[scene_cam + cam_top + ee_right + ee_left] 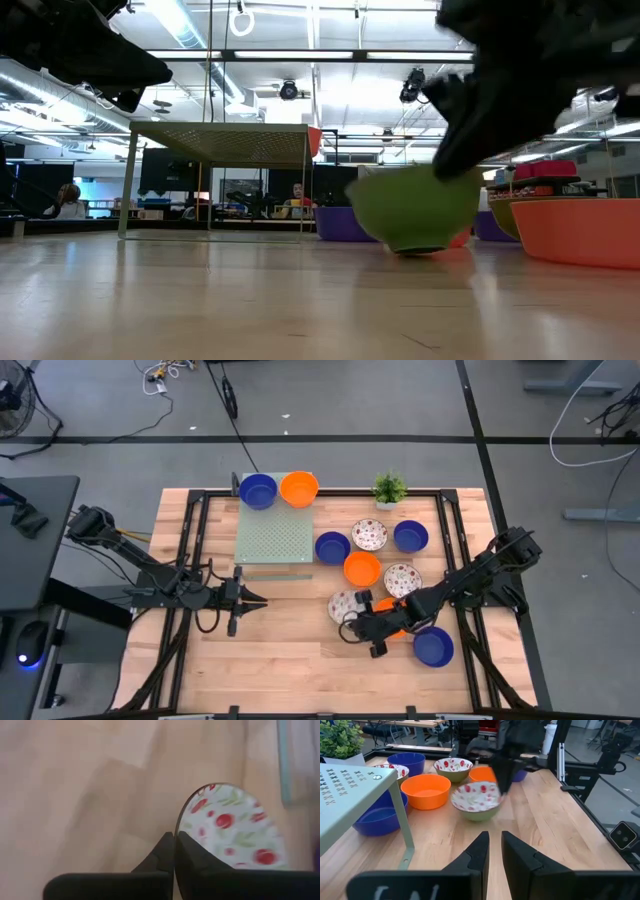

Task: Pick & Place Mini bowls
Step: Put the left bottom white bowl on the shelf

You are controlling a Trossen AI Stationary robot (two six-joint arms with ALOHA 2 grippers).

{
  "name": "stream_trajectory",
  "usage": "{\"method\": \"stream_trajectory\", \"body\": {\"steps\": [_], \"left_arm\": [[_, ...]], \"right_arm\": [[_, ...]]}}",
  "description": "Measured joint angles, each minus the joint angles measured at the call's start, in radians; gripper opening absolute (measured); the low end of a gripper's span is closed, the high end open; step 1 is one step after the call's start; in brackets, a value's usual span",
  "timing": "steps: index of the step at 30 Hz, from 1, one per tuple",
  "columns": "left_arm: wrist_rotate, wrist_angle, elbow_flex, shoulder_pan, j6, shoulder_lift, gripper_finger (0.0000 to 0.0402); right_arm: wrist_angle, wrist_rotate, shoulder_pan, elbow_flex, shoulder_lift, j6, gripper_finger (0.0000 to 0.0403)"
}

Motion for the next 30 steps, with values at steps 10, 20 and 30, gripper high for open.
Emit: {"method": "stream_trajectory", "body": {"steps": [10, 20, 30], "left_arm": [[0.006, 0.001, 0.000, 0.000, -0.003, 0.000, 0.0053], [0.007, 0.001, 0.000, 0.000, -0.002, 0.000, 0.0053], [0.005, 0.000, 0.000, 0.000, 0.008, 0.000, 0.0053]], "right_arm": [[-0.021, -0.004, -0.061, 0.313, -0.003, -0.381, 0.0002], [-0.069, -0.208, -0.354, 0.574, 0.001, -0.643, 0.0001], [-0.144, -0.351, -0.516, 0.784, 0.212, -0.711, 0.0000]]}}
